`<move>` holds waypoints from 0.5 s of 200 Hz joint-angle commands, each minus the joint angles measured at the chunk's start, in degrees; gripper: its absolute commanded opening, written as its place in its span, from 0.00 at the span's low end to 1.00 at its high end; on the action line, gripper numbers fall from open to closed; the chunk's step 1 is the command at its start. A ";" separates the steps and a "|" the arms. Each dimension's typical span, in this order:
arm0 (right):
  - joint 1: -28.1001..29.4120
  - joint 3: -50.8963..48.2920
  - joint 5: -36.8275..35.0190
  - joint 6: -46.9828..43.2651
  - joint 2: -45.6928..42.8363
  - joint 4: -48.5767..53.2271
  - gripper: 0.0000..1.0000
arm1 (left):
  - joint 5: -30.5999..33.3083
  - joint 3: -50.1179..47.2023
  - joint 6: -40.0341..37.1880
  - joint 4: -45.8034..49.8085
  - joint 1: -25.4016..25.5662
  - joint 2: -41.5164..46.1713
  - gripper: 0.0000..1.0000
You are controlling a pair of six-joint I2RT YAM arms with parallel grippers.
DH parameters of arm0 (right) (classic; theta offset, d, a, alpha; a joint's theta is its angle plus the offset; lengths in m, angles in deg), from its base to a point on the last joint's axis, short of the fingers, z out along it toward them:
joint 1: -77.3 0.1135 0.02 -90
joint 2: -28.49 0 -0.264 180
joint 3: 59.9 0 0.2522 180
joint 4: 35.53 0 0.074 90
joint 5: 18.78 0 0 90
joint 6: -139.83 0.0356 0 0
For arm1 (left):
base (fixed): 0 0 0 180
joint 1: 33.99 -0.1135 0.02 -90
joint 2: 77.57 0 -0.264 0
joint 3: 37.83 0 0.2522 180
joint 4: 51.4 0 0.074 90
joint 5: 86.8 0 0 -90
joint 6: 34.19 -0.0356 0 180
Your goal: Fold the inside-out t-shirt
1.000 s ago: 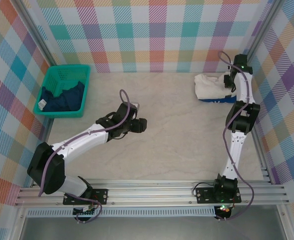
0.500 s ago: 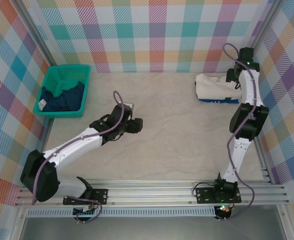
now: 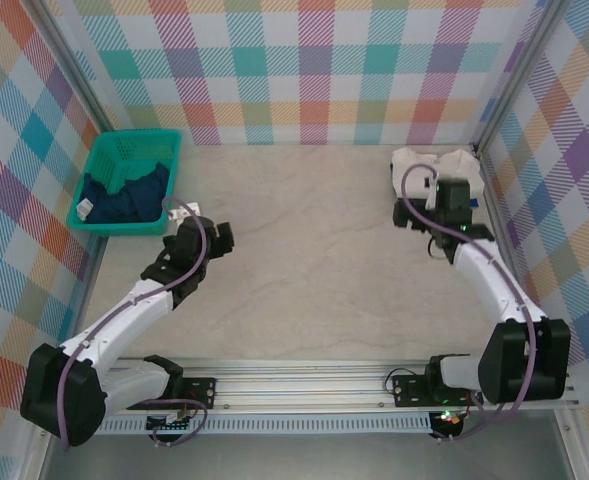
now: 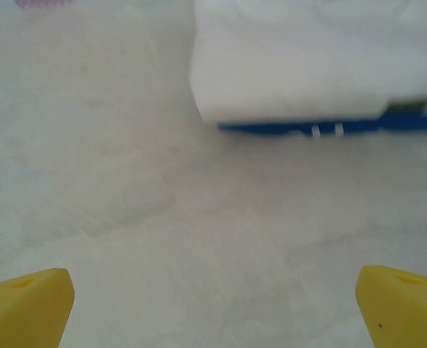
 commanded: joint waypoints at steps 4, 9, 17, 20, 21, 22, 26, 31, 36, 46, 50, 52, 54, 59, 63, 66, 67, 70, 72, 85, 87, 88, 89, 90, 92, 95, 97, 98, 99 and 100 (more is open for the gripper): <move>-0.43 -11.09 -3.55 2.60 -0.88 -17.09 1.00 | 6.27 -4.97 -6.55 -11.62 -4.88 -2.69 1.00; -0.33 -13.95 -4.06 1.68 -0.89 -21.32 1.00 | 5.86 -6.11 -8.32 -14.54 -5.59 -4.13 1.00; -0.34 -18.00 -5.49 0.71 -0.46 -27.99 1.00 | 5.61 -7.53 -10.70 -19.03 -6.60 -6.59 1.00; -0.32 -19.20 -5.81 0.10 -0.07 -30.27 1.00 | 5.50 -8.06 -11.40 -20.81 -6.94 -7.43 1.00; -0.32 -19.64 -5.89 -0.09 0.04 -30.97 1.00 | 5.48 -8.28 -11.63 -21.45 -7.07 -7.74 1.00; -0.32 -20.04 -5.92 -0.28 0.23 -31.67 1.00 | 5.38 -8.48 -11.87 -22.12 -7.14 -8.08 1.00; -0.35 -21.24 -6.00 -1.30 0.75 -34.25 1.00 | 4.64 -9.28 -12.71 -24.76 -7.68 -9.30 1.00; -0.38 -22.29 -5.75 -2.36 1.71 -36.64 1.00 | 3.00 -10.31 -13.65 -27.81 -8.32 -10.80 1.00; -0.35 -23.06 -5.64 -3.27 2.97 -38.72 1.00 | 1.22 -11.18 -14.24 -31.41 -9.01 -12.48 1.00; -0.39 -24.23 -5.33 -4.29 5.40 -42.78 1.00 | -1.89 -12.48 -14.80 -36.86 -10.18 -15.73 1.00; -0.36 -23.89 -5.42 -4.60 6.21 -43.22 1.00 | -2.81 -12.46 -15.27 -37.68 -10.42 -17.04 1.00; -0.33 -23.52 -5.28 -4.64 6.30 -42.20 1.00 | -3.05 -12.35 -15.48 -38.31 -10.52 -17.60 1.00; -0.39 -23.03 -4.91 -4.67 6.31 -41.28 1.00 | -3.19 -12.23 -15.70 -38.77 -10.72 -18.20 1.00; -0.35 -23.11 -4.42 -5.21 6.76 -42.42 1.00 | -3.46 -10.78 -15.93 -36.36 -10.86 -18.75 1.00; -0.33 -23.53 -4.50 -5.60 7.11 -44.40 1.00 | -4.27 -10.28 -16.50 -36.31 -11.10 -19.24 1.00; -0.37 -23.84 -4.28 -5.71 7.10 -45.34 1.00 | -4.57 -10.34 -17.13 -37.34 -11.16 -19.70 1.00; -0.39 -23.98 -4.24 -5.77 7.14 -45.71 1.00 | -4.52 -10.35 -17.35 -37.53 -11.21 -19.86 1.00; -0.41 -24.63 -4.06 -5.86 7.25 -47.80 1.00 | -4.24 -10.35 -17.78 -38.42 -11.25 -20.17 1.00; -0.45 -24.89 -3.84 -5.66 7.44 -48.97 1.00 | -4.19 -10.39 -17.91 -38.89 -11.34 -20.32 1.00; -1.10 -24.61 -1.64 -5.18 8.23 -49.77 1.00 | -7.51 -11.90 -17.28 -43.84 -13.74 -22.22 1.00; -1.04 -24.75 -1.23 -5.07 8.46 -50.16 1.00 | -7.89 -11.97 -16.86 -44.07 -14.09 -22.59 1.00; -1.03 -24.88 -0.96 -5.01 8.61 -50.23 1.00 | -8.12 -11.99 -16.68 -44.32 -14.34 -22.79 1.00; -1.07 -24.95 -0.74 -4.93 8.78 -51.40 1.00 | -8.32 -12.05 -16.51 -44.63 -14.51 -23.03 1.00; -1.09 -25.20 -0.54 -4.94 8.95 -52.26 1.00 | -8.46 -12.17 -16.42 -44.96 -14.64 -23.32 1.00; -1.15 -25.54 -0.10 -4.92 9.47 -53.66 1.00 | -9.01 -12.43 -16.20 -45.91 -14.96 -23.81 1.00; -1.13 -26.26 0.34 -5.04 10.27 -56.18 1.00 | -9.70 -12.86 -16.23 -47.61 -15.36 -24.44 1.00; -1.12 -26.55 1.00 -5.19 10.88 -57.43 1.00 | -9.93 -13.02 -16.29 -48.31 -15.40 -24.57 1.00; -1.16 -26.70 1.21 -5.29 11.10 -57.82 1.00 | -9.97 -13.00 -16.22 -48.07 -15.44 -24.44 1.00; -1.14 -26.78 1.36 -5.38 11.51 -58.10 1.00 | -9.99 -12.95 -16.24 -47.65 -15.46 -24.34 1.00; -1.08 -26.82 1.48 -5.43 11.81 -58.46 1.00 | -10.18 -12.88 -16.15 -47.04 -15.51 -24.07 1.00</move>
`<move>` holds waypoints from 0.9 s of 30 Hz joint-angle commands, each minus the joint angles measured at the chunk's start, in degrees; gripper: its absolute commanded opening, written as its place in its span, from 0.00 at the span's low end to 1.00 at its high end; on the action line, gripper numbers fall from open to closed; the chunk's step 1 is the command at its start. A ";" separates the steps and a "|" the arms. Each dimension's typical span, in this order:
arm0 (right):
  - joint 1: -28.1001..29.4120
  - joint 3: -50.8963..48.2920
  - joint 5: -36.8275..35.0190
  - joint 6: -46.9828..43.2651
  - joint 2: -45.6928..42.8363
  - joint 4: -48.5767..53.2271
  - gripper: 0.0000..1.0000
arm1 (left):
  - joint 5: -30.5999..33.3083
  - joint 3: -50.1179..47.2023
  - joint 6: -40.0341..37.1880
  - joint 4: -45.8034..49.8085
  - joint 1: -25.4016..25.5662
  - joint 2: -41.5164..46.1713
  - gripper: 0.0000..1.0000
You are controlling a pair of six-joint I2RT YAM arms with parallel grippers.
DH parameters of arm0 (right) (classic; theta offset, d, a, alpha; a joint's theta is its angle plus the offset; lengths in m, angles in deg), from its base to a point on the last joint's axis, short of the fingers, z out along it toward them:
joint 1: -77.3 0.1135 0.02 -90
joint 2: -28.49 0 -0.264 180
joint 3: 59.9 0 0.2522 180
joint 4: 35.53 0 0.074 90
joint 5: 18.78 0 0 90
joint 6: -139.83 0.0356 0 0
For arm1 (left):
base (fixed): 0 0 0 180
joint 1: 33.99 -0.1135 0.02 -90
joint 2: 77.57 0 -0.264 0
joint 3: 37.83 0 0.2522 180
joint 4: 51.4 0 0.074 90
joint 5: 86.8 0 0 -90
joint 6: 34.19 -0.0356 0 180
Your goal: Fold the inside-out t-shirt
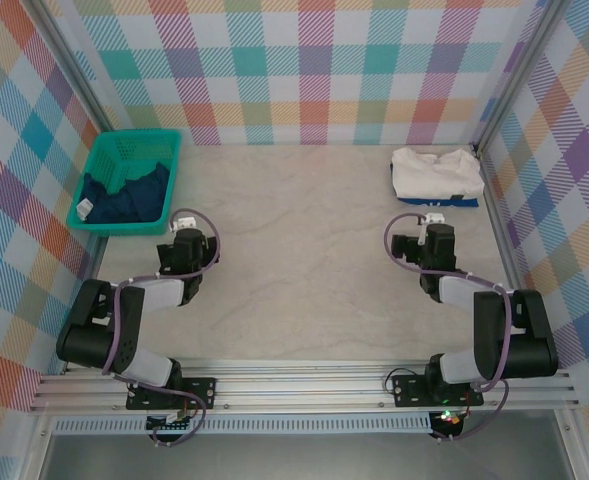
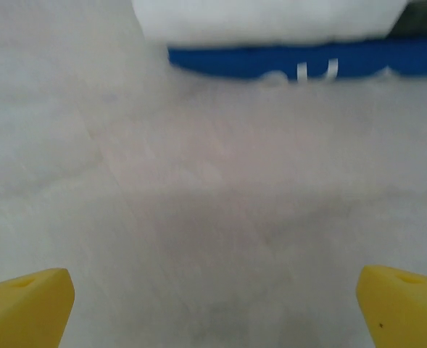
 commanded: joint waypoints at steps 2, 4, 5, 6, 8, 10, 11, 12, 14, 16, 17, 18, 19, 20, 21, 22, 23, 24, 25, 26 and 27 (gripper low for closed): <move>-0.41 -3.28 5.13 -1.71 6.03 -20.27 1.00 | -6.48 -1.42 -0.99 -11.15 -3.41 -1.80 1.00; -0.92 -4.29 5.37 -1.10 8.13 -24.04 1.00 | -8.84 -1.93 -1.73 -12.51 -3.58 -2.22 1.00; -1.09 -3.66 5.72 -1.05 7.31 -21.32 1.00 | -9.13 -1.87 -1.78 -12.63 -3.58 -2.39 1.00; -1.39 -3.75 6.10 -0.87 7.68 -22.30 1.00 | -9.15 -1.86 -1.80 -12.53 -3.61 -2.35 1.00; -1.45 -3.78 6.19 -0.92 7.38 -21.64 1.00 | -10.64 -2.28 -2.05 -13.44 -3.83 -2.57 1.00; -1.43 -3.84 6.20 -0.97 7.33 -21.84 1.00 | -11.84 -4.90 -2.86 -21.76 -4.15 -5.32 1.00; -1.45 -3.80 6.13 -0.94 7.48 -22.25 1.00 | -12.19 -3.98 -2.53 -16.55 -4.11 -3.85 1.00; -1.45 -3.51 6.43 -0.77 7.42 -21.47 1.00 | -12.19 -4.17 -2.52 -18.62 -4.16 -4.42 1.00; -1.50 -3.65 6.45 -0.92 7.40 -21.61 1.00 | -12.31 -4.10 -2.52 -17.64 -4.24 -4.17 1.00; -1.51 -3.67 6.41 -0.93 7.40 -21.79 1.00 | -12.28 -4.17 -2.45 -17.93 -4.24 -4.04 1.00; -1.47 -3.72 6.45 -0.92 7.38 -21.74 1.00 | -12.22 -4.33 -2.52 -18.49 -4.17 -4.24 1.00; -1.51 -3.68 6.44 -0.91 7.40 -21.79 1.00 | -12.27 -4.32 -2.55 -18.12 -4.23 -4.07 1.00; -1.52 -3.67 6.41 -0.94 7.40 -21.71 1.00 | -12.22 -4.32 -2.57 -18.35 -4.20 -4.18 1.00; -1.51 -3.67 6.48 -0.92 7.40 -21.78 1.00 | -12.24 -4.32 -2.59 -18.20 -4.24 -4.14 1.00; -1.49 -3.67 6.34 -0.92 7.40 -21.72 1.00 | -12.19 -4.33 -2.57 -18.27 -4.24 -4.16 1.00; -1.51 -3.56 6.45 -0.95 7.51 -21.64 1.00 | -12.20 -4.32 -2.52 -18.27 -4.24 -4.15 1.00; -1.50 -3.45 6.43 -0.98 7.58 -21.52 1.00 | -12.17 -4.32 -2.51 -18.28 -4.24 -4.14 1.00; -1.49 -3.41 6.43 -0.95 7.58 -21.45 1.00 | -12.18 -4.32 -2.56 -18.27 -4.24 -4.18 1.00; -1.49 -3.41 6.46 -0.92 7.53 -21.40 1.00 | -12.18 -4.32 -2.55 -18.27 -4.24 -4.21 1.00; -1.52 -3.56 6.48 -0.95 7.47 -21.54 1.00 | -12.22 -4.33 -2.52 -18.29 -4.25 -4.18 1.00; -1.51 -3.67 6.44 -0.93 7.41 -21.66 1.00 | -12.19 -4.32 -2.51 -18.27 -4.20 -4.11 1.00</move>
